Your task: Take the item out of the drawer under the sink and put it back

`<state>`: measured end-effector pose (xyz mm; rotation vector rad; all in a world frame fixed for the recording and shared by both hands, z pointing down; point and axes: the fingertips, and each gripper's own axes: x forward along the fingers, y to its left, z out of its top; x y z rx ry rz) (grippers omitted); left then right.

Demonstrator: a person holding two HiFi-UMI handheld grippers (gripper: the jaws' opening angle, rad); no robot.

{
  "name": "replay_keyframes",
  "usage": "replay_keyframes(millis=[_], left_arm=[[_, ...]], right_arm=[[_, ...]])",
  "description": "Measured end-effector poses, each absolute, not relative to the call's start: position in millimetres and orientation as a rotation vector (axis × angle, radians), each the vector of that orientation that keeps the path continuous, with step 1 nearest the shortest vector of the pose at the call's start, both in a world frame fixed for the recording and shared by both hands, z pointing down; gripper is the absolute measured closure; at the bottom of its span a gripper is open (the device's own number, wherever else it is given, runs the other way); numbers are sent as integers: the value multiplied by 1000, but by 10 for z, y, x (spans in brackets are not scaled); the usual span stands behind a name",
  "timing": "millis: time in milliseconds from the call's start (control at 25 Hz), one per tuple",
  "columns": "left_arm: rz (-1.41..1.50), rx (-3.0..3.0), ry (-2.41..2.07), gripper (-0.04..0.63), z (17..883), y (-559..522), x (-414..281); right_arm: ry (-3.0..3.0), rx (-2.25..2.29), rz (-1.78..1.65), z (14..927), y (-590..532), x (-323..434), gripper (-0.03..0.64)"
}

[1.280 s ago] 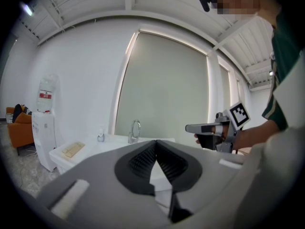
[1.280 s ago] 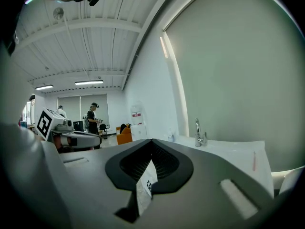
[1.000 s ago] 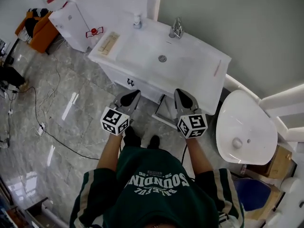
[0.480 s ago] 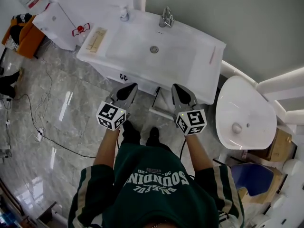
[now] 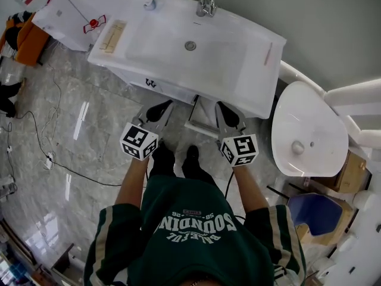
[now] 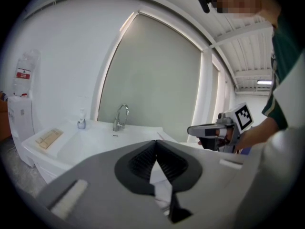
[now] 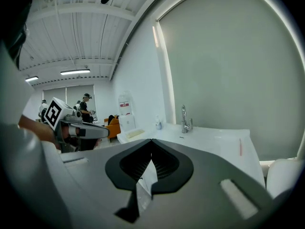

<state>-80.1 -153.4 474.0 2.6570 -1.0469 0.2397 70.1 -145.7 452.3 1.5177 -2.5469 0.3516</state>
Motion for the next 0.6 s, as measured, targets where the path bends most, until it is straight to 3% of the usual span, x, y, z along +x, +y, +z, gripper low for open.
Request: replay_keyframes(millis=[600], left_arm=[[339,2554,-956,545,5546,-1262,-623]], right_arm=[[-2369,1372,529,5769,-1027,821,600]])
